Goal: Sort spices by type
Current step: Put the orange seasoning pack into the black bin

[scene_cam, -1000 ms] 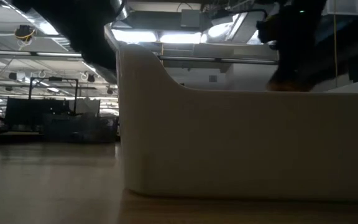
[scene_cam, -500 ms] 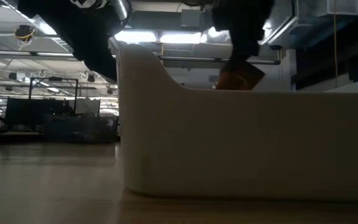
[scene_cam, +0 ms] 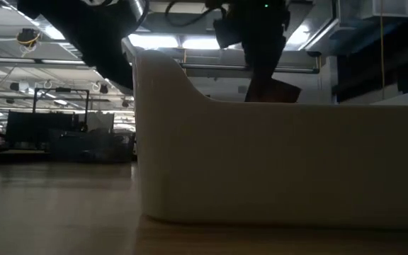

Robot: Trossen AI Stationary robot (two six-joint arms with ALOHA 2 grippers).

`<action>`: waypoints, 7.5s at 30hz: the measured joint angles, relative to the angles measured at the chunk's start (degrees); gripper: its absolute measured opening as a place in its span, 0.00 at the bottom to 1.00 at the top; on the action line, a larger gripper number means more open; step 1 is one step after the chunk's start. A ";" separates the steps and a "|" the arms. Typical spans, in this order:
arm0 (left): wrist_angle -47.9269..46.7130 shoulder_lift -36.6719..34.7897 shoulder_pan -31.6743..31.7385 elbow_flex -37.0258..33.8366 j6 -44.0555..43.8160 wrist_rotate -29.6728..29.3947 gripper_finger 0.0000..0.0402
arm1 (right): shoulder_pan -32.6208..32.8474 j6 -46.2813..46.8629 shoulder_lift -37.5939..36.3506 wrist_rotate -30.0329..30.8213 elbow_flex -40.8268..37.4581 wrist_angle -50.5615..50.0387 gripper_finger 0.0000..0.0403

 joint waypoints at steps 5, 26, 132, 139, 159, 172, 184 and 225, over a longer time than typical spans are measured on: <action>0.21 -0.04 -0.09 0.02 0.11 0.00 0.36 | -0.01 0.00 2.13 -0.97 0.00 0.12 0.01; 0.17 -0.04 -1.05 0.02 -0.11 0.00 0.36 | -0.17 -1.75 3.42 -0.97 -0.07 5.09 0.01; 43.11 41.61 -0.55 1.70 1.74 6.03 0.36 | 6.61 0.38 -10.50 10.50 -44.15 52.65 0.49; 43.08 42.16 -0.50 1.70 3.02 6.01 0.36 | 6.61 -10.20 -9.70 13.71 -44.11 52.90 0.60; 43.21 42.14 -0.22 1.70 4.39 5.99 0.36 | 6.57 -27.35 -2.47 16.66 -44.12 68.35 0.50; 43.14 42.12 -0.22 1.68 4.39 5.97 0.36 | 6.57 -27.20 -2.15 15.76 -44.28 74.94 0.34; 34.58 37.59 -0.64 1.69 4.31 5.99 0.36 | 7.06 -25.32 -2.52 16.81 -44.19 75.72 0.04; 44.82 2.47 5.05 -15.52 -22.83 3.40 0.36 | 13.84 -49.62 -6.61 40.79 -37.55 90.14 0.04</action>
